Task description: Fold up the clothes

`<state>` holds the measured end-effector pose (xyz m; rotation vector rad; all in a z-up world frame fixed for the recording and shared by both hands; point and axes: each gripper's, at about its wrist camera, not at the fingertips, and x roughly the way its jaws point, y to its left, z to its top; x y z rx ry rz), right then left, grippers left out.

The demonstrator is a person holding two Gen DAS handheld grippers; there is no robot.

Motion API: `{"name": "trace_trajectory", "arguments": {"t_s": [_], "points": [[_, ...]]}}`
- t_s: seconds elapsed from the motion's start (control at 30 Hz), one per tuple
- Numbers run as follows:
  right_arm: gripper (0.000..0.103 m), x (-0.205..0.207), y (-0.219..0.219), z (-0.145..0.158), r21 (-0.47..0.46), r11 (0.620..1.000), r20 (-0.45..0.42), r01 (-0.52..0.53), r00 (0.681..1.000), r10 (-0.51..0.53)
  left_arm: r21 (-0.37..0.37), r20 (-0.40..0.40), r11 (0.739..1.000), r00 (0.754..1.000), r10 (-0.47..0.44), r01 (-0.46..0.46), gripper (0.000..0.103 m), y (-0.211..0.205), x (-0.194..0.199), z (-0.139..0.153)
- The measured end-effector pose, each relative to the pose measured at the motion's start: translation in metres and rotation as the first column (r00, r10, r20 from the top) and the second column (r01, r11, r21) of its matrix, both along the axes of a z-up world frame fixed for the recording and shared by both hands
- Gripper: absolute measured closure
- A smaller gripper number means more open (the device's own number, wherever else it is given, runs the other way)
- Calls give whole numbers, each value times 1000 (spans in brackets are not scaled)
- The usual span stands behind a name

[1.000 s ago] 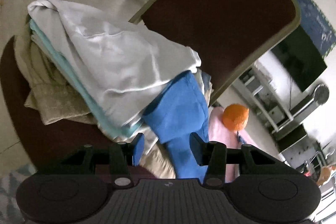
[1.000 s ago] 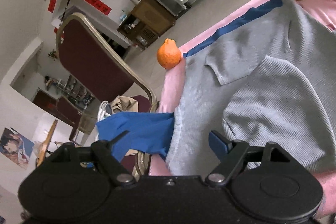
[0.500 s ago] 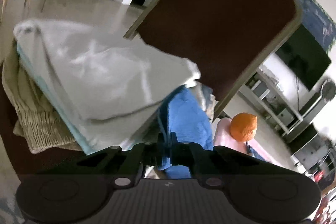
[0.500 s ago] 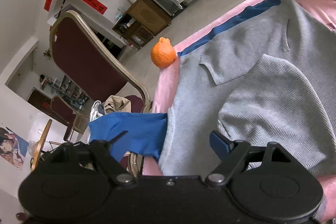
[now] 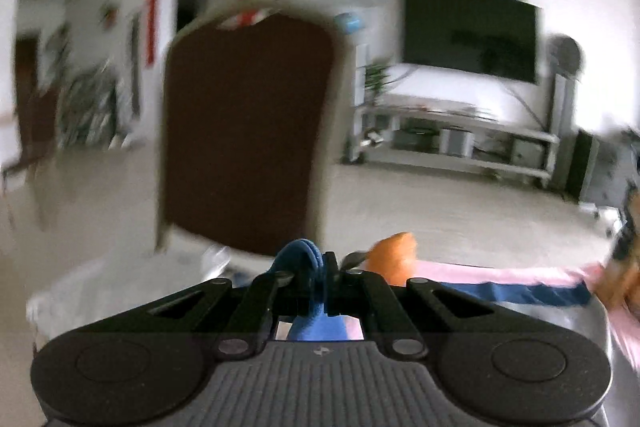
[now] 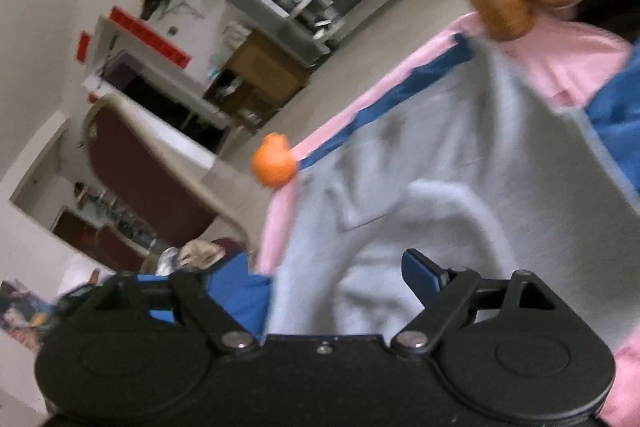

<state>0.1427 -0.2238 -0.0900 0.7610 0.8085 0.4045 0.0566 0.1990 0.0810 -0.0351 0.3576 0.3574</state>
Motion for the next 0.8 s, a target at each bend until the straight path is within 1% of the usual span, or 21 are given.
{"name": "trace_trajectory", "arguments": {"t_s": [0.03, 0.1, 0.17, 0.2, 0.23, 0.27, 0.37, 0.4, 0.47, 0.5, 0.53, 0.57, 0.6, 0.63, 0.67, 0.7, 0.73, 0.8], "points": [[19, 0, -11, -7, 26, 999, -19, 23, 1000, -22, 39, 2, 999, 999, -36, 36, 102, -24, 1, 7], [19, -1, -32, -20, 78, 995, -58, 69, 996, -65, 80, 4, 992, 995, -98, 97, 102, -63, 5, 16], [19, -2, -54, -33, 127, 985, -99, 118, 989, -105, 90, 1, 983, 987, -160, 159, 101, -103, 10, 21], [19, -3, -64, -39, 151, 978, -120, 142, 985, -125, 81, -4, 978, 981, -194, 194, 101, -123, 13, 21], [19, -4, -70, -38, 176, 974, -114, 144, 986, -125, 71, -10, 971, 974, -228, 228, 101, -143, 16, 21], [19, -7, -75, -34, 179, 973, -93, 146, 987, -131, 59, -19, 964, 966, -259, 259, 101, -161, 20, 17], [19, -16, -86, -24, 130, 978, -40, 163, 986, -159, 24, -47, 936, 936, -349, 350, 102, -215, 32, 2], [19, -17, -89, -22, 123, 978, -33, 168, 986, -165, 18, -55, 925, 924, -379, 380, 101, -235, 35, -7], [19, -19, -94, -21, 115, 976, -30, 184, 983, -182, -35, -104, 904, 898, -428, 426, 101, -269, 43, -34], [19, -20, -97, -21, 111, 975, -29, 192, 981, -190, -64, -128, 892, 883, -452, 447, 96, -285, 47, -47], [19, -20, -100, -21, 107, 974, -28, 200, 980, -199, -94, -185, 886, 866, -464, 455, 95, -306, 50, -68], [19, -20, -103, -22, 91, 972, -29, 216, 976, -214, -121, -240, 876, 843, -481, 466, 94, -321, 51, -87], [19, -19, -106, -22, 75, 970, -29, 232, 973, -231, -129, -280, 865, 819, -501, 485, 90, -327, 46, -100], [19, -20, -109, -23, 65, 967, -33, 246, 969, -245, -136, -318, 853, 793, -519, 504, 83, -332, 41, -112], [19, -20, -112, -24, 56, 964, -38, 260, 965, -258, -144, -355, 841, 766, -536, 522, 82, -338, 36, -124], [19, -21, -115, -25, 47, 961, -42, 273, 962, -271, -152, -391, 828, 736, -552, 540, 79, -343, 31, -137], [19, -21, -117, -26, 41, 960, -46, 275, 961, -273, -127, -399, 822, 730, -554, 555, 77, -337, 21, -138], [19, -20, -117, -28, 28, 963, -54, 267, 963, -265, -69, -409, 810, 724, -556, 583, 66, -324, 1, -139]]}}
